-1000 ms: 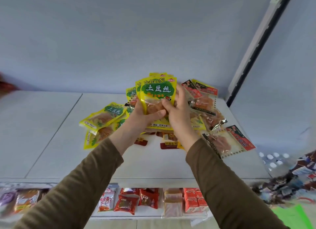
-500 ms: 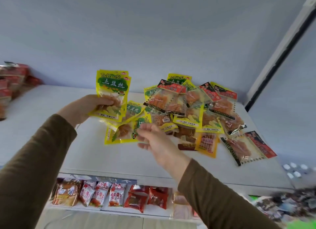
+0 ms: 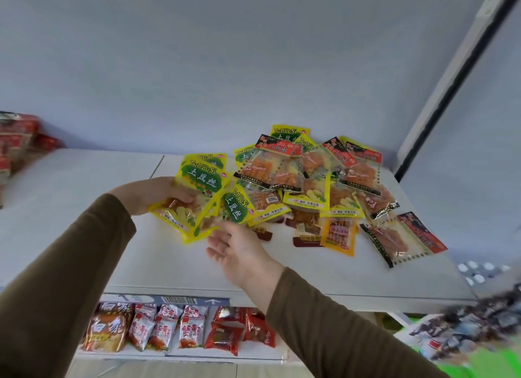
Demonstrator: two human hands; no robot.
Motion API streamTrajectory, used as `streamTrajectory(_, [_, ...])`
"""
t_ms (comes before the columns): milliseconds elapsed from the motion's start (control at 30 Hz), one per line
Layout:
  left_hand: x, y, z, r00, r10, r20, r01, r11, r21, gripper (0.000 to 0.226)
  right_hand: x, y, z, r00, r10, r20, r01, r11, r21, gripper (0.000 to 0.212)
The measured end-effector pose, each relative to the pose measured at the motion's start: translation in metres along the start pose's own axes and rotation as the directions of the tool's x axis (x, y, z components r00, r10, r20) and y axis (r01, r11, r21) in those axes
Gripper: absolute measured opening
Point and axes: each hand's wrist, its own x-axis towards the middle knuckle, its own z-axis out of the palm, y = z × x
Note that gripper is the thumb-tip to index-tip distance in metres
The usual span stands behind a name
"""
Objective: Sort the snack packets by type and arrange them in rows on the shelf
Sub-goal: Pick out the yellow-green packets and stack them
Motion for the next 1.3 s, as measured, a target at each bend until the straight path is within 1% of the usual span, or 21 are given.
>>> streamTrajectory(100, [-0.007, -0.012, 0.007, 0.99, -0.02, -0.136, 0.0, 0.989, -0.145, 0.056, 0.009, 0.001, 0.008, 0.999, -0.032, -0.017, 0.032, 0.999, -0.043, 0.003])
streamTrajectory(133, [-0.01, -0.015, 0.009, 0.989, -0.021, -0.148, -0.004, 0.986, -0.164, 0.057, 0.011, 0.0, 0.01, 0.998, -0.054, -0.031, 0.051, 0.995, -0.086, 0.007])
streamTrajectory(167, [-0.013, -0.017, 0.011, 0.992, -0.011, -0.128, -0.011, 0.986, -0.169, 0.053, 0.013, -0.001, 0.012, 0.995, -0.088, -0.043, 0.081, 0.987, -0.142, 0.009])
streamTrajectory(233, [-0.02, -0.02, 0.017, 0.997, 0.025, -0.075, -0.038, 0.985, -0.167, 0.038, 0.014, 0.0, 0.015, 0.985, -0.166, -0.042, 0.15, 0.955, -0.254, 0.006])
streamTrajectory(300, [-0.029, -0.02, 0.022, 0.996, 0.065, -0.053, -0.075, 0.977, -0.198, 0.03, 0.01, 0.003, 0.017, 0.973, -0.229, -0.024, 0.209, 0.923, -0.322, 0.022])
streamTrajectory(333, [-0.033, -0.021, 0.024, 0.995, 0.093, -0.045, -0.101, 0.969, -0.227, 0.031, 0.009, 0.005, 0.016, 0.965, -0.262, -0.016, 0.241, 0.909, -0.339, 0.03])
streamTrajectory(367, [-0.036, -0.022, 0.027, 0.992, 0.122, -0.035, -0.127, 0.957, -0.259, 0.038, 0.009, 0.007, 0.016, 0.955, -0.295, -0.006, 0.274, 0.894, -0.355, 0.037])
streamTrajectory(433, [-0.041, -0.021, 0.034, 0.986, 0.166, -0.022, -0.164, 0.936, -0.31, 0.051, 0.009, 0.007, 0.015, 0.938, -0.344, 0.033, 0.333, 0.875, -0.351, 0.047])
streamTrajectory(533, [-0.048, -0.017, 0.051, 0.971, 0.236, -0.026, -0.23, 0.905, -0.357, 0.049, 0.013, 0.0, 0.011, 0.895, -0.436, 0.094, 0.444, 0.851, -0.282, 0.053])
streamTrajectory(600, [-0.05, -0.015, 0.062, 0.959, 0.269, -0.086, -0.281, 0.871, -0.403, 0.05, 0.015, -0.003, 0.006, 0.854, -0.494, 0.162, 0.52, 0.81, -0.271, 0.051])
streamTrajectory(733, [-0.052, -0.013, 0.077, 0.941, 0.264, -0.211, -0.337, 0.789, -0.514, 0.071, 0.015, -0.014, 0.003, 0.796, -0.552, 0.248, 0.604, 0.753, -0.26, 0.041])
streamTrajectory(800, [-0.054, -0.012, 0.082, 0.943, 0.273, -0.19, -0.333, 0.766, -0.55, 0.071, 0.016, -0.02, 0.001, 0.792, -0.552, 0.262, 0.609, 0.75, -0.258, 0.038])
streamTrajectory(867, [-0.058, -0.009, 0.088, 0.957, 0.265, -0.118, -0.284, 0.772, -0.568, 0.071, 0.016, -0.024, -0.002, 0.808, -0.525, 0.267, 0.587, 0.758, -0.285, 0.039])
streamTrajectory(933, [-0.061, -0.007, 0.097, 0.97, 0.239, -0.041, -0.221, 0.801, -0.557, 0.078, 0.016, -0.027, -0.004, 0.81, -0.525, 0.263, 0.587, 0.726, -0.358, 0.044])
streamTrajectory(967, [-0.06, -0.006, 0.102, 0.97, 0.241, -0.025, -0.213, 0.796, -0.567, 0.076, 0.016, -0.028, -0.005, 0.812, -0.525, 0.255, 0.583, 0.708, -0.398, 0.047])
streamTrajectory(1000, [-0.06, -0.005, 0.108, 0.968, 0.247, -0.035, -0.219, 0.776, -0.591, 0.069, 0.015, -0.03, -0.006, 0.816, -0.523, 0.246, 0.574, 0.686, -0.446, 0.05])
streamTrajectory(1067, [-0.057, -0.002, 0.12, 0.968, 0.225, -0.113, -0.244, 0.723, -0.647, 0.053, 0.012, -0.035, -0.009, 0.836, -0.496, 0.234, 0.531, 0.627, -0.569, 0.06])
streamTrajectory(1133, [-0.053, 0.001, 0.129, 0.97, 0.172, -0.172, -0.243, 0.687, -0.685, 0.05, 0.009, -0.044, -0.017, 0.835, -0.498, 0.234, 0.508, 0.536, -0.674, 0.069])
streamTrajectory(1200, [-0.05, 0.003, 0.136, 0.971, 0.147, -0.188, -0.238, 0.67, -0.703, 0.048, 0.006, -0.057, -0.033, 0.765, -0.583, 0.273, 0.552, 0.375, -0.745, 0.069])
streamTrajectory(1233, [-0.048, 0.004, 0.139, 0.971, 0.148, -0.188, -0.238, 0.669, -0.704, 0.045, 0.004, -0.065, -0.045, 0.722, -0.629, 0.29, 0.555, 0.275, -0.785, 0.063])
streamTrajectory(1300, [-0.047, 0.005, 0.142, 0.971, 0.154, -0.183, -0.238, 0.677, -0.696, 0.041, 0.001, -0.083, -0.078, 0.62, -0.723, 0.306, 0.481, 0.041, -0.876, 0.067])
